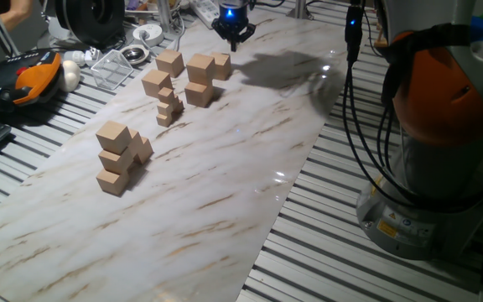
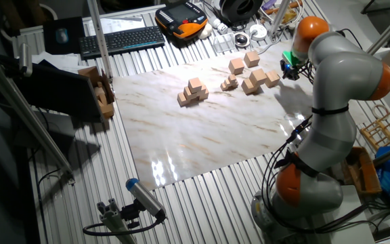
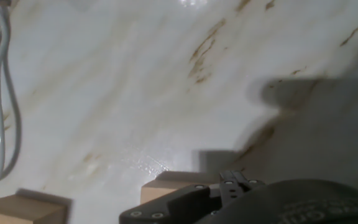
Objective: Stack the blocks into a pyramid shape
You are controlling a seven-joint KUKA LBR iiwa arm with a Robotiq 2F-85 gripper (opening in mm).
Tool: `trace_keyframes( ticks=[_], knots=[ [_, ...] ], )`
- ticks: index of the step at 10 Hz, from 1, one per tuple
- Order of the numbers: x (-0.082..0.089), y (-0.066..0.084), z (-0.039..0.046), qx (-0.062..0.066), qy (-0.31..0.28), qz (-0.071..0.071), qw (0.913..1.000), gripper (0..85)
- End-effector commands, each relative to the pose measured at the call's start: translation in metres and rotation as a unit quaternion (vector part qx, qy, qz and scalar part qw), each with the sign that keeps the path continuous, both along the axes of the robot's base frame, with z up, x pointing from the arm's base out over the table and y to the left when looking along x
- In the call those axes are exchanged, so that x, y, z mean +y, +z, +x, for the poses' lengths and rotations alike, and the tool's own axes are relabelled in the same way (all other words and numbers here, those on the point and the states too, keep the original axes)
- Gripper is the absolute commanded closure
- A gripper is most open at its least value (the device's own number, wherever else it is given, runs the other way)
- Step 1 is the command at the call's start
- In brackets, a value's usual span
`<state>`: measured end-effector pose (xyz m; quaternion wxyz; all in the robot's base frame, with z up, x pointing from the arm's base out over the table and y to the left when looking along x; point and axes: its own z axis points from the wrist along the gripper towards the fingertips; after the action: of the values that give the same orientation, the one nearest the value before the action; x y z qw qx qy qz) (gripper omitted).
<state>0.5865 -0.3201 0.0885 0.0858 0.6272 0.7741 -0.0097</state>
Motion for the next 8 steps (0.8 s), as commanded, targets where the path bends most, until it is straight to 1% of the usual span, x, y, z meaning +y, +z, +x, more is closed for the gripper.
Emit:
trace_keyframes(
  ticks=[1, 3, 4, 7, 8],
  knots=[
    [-0.0002, 0.0000, 0.0001, 0.000, 0.000, 0.001, 1.0000, 85.0],
    [-0.0022, -0.0038, -0.0017, -0.001, 0.006, 0.003, 1.0000, 85.0],
    [-0.0035, -0.0069, -0.0028, -0.001, 0.012, 0.000, 0.9999, 85.0],
    [-0.0043, -0.0093, -0.0034, 0.007, 0.017, -0.002, 0.9998, 85.0],
    [-0.0040, -0.0099, -0.0025, 0.007, 0.018, -0.005, 0.9998, 85.0]
  ],
)
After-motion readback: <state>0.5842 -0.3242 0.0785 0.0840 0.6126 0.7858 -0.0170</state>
